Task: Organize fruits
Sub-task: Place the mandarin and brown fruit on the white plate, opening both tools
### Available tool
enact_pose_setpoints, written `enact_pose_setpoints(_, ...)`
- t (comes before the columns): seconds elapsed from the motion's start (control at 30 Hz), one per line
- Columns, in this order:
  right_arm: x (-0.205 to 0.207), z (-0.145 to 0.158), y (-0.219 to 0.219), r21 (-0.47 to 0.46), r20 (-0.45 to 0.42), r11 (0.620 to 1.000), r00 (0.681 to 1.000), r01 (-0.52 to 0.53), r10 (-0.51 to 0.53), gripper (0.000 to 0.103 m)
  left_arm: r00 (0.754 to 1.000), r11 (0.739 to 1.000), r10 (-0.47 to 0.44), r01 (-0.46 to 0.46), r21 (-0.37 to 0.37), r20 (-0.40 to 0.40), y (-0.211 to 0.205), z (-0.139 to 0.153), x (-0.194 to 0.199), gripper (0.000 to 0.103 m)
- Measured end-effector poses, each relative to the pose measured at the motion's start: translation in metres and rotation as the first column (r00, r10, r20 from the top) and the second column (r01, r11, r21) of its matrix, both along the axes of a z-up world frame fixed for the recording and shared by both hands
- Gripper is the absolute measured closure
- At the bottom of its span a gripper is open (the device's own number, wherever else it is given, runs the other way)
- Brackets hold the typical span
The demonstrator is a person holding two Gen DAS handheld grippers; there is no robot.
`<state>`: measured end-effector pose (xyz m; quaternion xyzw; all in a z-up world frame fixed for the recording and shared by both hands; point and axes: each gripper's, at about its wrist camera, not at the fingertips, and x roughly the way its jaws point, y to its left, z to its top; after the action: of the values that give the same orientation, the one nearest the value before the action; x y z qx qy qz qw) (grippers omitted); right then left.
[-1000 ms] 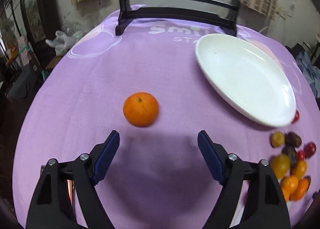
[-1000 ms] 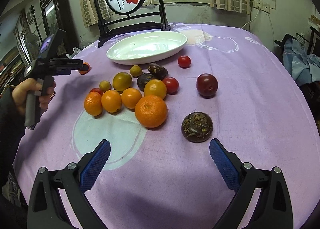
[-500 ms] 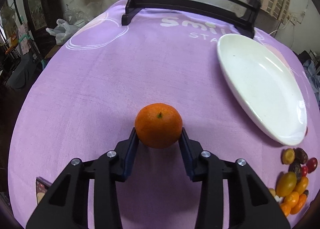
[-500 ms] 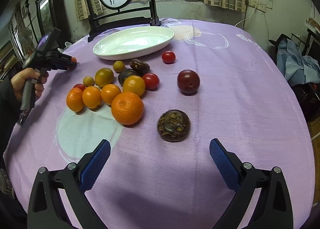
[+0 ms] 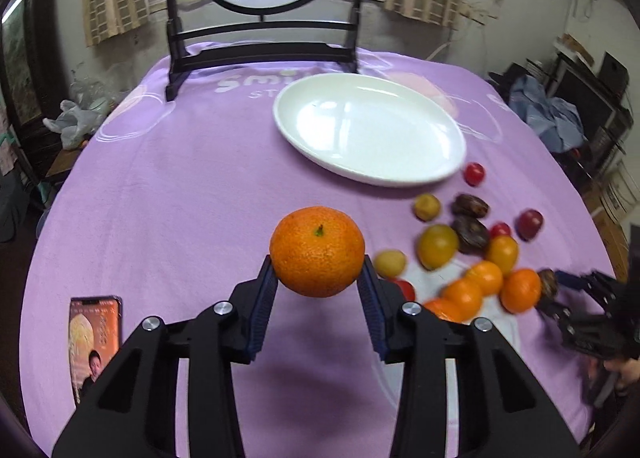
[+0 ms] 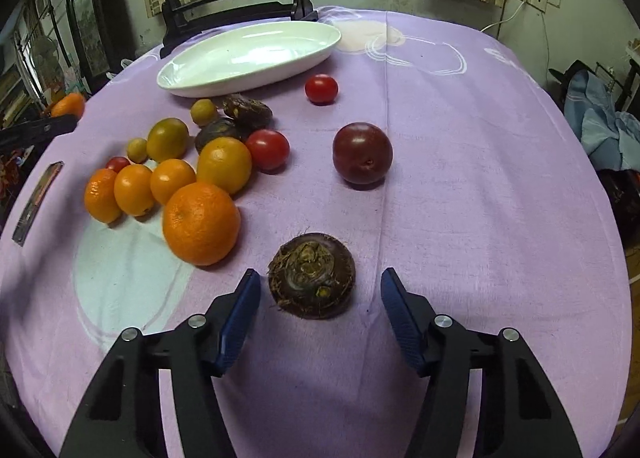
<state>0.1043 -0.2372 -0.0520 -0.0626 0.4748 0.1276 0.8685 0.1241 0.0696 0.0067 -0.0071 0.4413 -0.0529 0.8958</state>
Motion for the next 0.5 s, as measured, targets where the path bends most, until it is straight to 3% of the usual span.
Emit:
enact_pose_setpoints(0.03,0.000,-0.001,0.003,-0.018,0.006,1.000,1.000,-0.009,0.009,0.041,1.000,1.000,-0.011,0.011,0.000,-0.003,-0.003,0.000,-0.004,0.063)
enact_pose_setpoints(0.1,-0.001,0.000,0.009,-0.025,0.018,0.999,0.999,-0.033,0.033,0.060,1.000,1.000,-0.026,0.026,0.002,-0.005,-0.010,-0.001,-0.007,0.063)
enact_pose_setpoints(0.27,-0.004,0.012,0.013,-0.051,0.050,0.998,0.998,-0.044,0.046,0.060,0.999,0.999,-0.053,0.053,0.012,-0.007,-0.023,0.003,-0.003,0.063)
enact_pose_setpoints(0.37,-0.002,0.039,0.014,-0.040,0.113,0.998,0.992,-0.057,0.061,0.060,0.998,0.997,-0.068,0.068,0.020,-0.006,-0.028,0.009,0.009,0.063)
enact_pose_setpoints(0.5,0.035,0.083,0.042,-0.069,0.212,0.988,0.966,-0.136,0.148,0.060,0.996,0.996,-0.089,0.089,0.033,-0.001,-0.040,0.020,0.045,0.063)
